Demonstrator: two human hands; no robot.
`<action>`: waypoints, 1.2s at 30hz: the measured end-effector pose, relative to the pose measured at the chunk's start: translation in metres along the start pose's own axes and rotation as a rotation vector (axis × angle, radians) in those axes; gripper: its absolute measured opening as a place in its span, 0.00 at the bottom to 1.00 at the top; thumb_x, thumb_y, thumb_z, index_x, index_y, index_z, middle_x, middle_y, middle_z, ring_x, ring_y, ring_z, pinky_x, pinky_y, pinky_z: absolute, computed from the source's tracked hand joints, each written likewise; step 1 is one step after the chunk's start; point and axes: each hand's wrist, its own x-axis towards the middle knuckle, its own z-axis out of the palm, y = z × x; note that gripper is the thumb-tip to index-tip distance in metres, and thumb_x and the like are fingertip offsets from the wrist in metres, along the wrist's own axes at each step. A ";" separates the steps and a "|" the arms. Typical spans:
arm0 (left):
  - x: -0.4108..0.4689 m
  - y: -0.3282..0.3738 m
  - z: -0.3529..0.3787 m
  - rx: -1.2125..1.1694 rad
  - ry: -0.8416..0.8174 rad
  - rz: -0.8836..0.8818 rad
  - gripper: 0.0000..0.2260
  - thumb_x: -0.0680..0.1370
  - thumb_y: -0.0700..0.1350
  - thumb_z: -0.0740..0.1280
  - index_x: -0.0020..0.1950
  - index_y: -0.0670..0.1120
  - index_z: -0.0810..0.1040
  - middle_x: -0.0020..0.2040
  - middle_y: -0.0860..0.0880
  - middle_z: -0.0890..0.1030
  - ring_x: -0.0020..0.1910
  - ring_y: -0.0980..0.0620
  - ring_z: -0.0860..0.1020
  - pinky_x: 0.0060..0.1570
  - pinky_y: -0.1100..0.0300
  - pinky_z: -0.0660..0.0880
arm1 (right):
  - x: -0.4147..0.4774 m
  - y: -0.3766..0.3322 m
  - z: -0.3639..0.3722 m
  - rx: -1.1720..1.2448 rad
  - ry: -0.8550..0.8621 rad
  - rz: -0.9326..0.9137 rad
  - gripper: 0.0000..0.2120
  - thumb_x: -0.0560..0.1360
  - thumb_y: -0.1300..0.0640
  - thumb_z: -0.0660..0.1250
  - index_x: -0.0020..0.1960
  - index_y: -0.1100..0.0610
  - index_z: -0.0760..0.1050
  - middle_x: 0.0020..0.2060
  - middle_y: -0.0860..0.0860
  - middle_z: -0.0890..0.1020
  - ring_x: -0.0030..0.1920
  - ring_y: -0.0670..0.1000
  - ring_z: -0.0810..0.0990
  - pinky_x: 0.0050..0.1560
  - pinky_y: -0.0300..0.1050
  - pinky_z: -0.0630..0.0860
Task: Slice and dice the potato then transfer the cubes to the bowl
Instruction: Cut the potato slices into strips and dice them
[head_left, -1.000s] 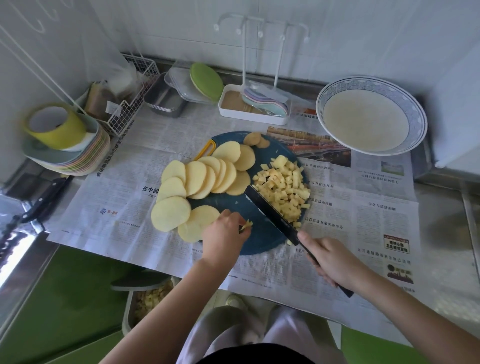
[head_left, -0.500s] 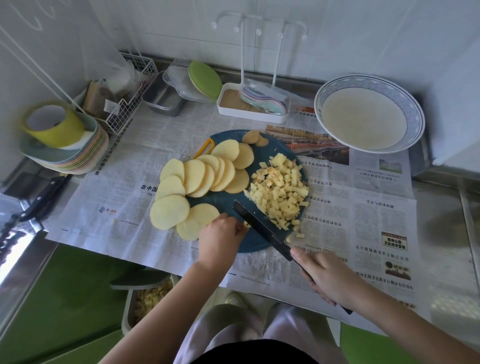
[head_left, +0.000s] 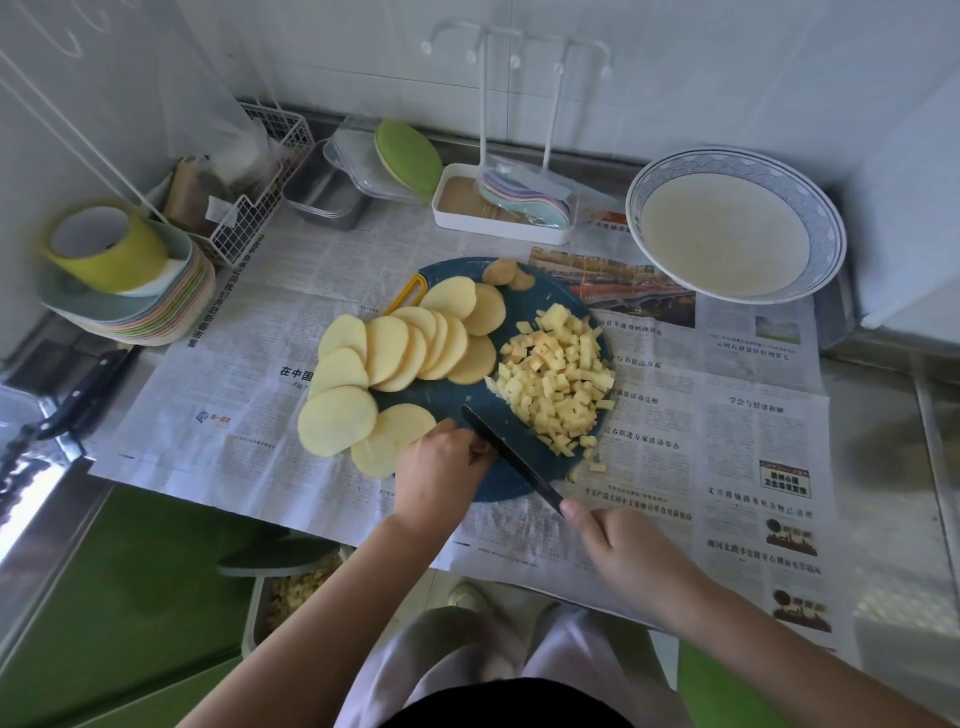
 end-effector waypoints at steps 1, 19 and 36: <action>-0.001 0.001 0.000 -0.005 0.005 -0.004 0.11 0.66 0.44 0.79 0.30 0.45 0.78 0.29 0.49 0.74 0.23 0.49 0.72 0.22 0.68 0.54 | 0.000 -0.002 0.001 0.006 0.010 0.000 0.27 0.81 0.41 0.49 0.29 0.55 0.61 0.20 0.46 0.61 0.17 0.45 0.59 0.25 0.38 0.59; 0.005 0.039 0.005 -0.056 -0.038 0.164 0.11 0.72 0.29 0.69 0.51 0.41 0.82 0.41 0.44 0.82 0.34 0.45 0.81 0.31 0.51 0.79 | -0.007 0.024 -0.075 0.361 0.060 0.033 0.29 0.78 0.37 0.51 0.30 0.59 0.67 0.21 0.53 0.68 0.21 0.52 0.67 0.25 0.42 0.69; 0.012 0.079 0.058 0.257 0.051 0.432 0.09 0.70 0.50 0.74 0.47 0.50 0.82 0.57 0.45 0.74 0.60 0.43 0.67 0.55 0.42 0.75 | -0.019 0.074 -0.108 0.368 0.058 0.073 0.30 0.77 0.35 0.51 0.29 0.58 0.64 0.21 0.55 0.67 0.21 0.52 0.66 0.26 0.43 0.69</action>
